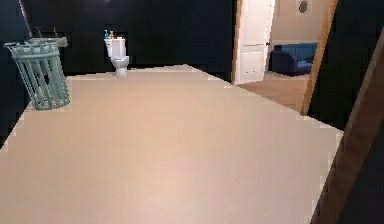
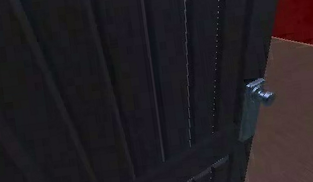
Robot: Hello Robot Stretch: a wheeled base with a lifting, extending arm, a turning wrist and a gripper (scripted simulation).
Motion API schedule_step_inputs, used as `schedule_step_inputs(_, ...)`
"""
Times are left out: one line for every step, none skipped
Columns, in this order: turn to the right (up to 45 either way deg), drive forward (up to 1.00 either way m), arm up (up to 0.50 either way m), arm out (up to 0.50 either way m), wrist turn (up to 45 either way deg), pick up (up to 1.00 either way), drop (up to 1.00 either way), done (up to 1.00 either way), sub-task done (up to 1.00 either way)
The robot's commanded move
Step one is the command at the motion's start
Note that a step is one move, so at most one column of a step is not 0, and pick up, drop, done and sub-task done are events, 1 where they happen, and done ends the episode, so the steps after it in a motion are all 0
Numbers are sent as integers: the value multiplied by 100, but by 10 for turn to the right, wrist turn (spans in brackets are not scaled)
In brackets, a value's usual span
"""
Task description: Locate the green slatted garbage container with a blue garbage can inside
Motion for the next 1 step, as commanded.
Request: schedule_step_inputs(0,5,0,0,0,0,0,0,0)
